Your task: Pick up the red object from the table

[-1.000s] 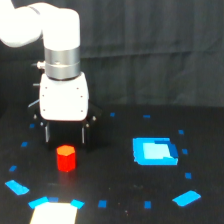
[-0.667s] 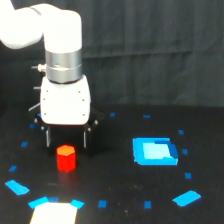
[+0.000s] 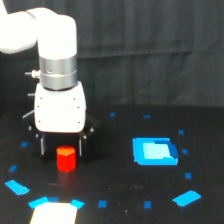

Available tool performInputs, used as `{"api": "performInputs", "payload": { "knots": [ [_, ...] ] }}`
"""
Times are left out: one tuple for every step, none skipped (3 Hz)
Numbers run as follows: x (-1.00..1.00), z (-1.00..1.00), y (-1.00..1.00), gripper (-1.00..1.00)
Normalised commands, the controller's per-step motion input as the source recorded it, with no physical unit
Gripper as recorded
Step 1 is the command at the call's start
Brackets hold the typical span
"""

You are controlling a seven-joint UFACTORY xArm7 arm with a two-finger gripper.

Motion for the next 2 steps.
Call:
{"api": "performInputs", "payload": {
  "knots": [
    [-0.32,-0.55,-0.48,1.00],
    [-0.54,-0.19,-0.12,1.00]
  ]
}}
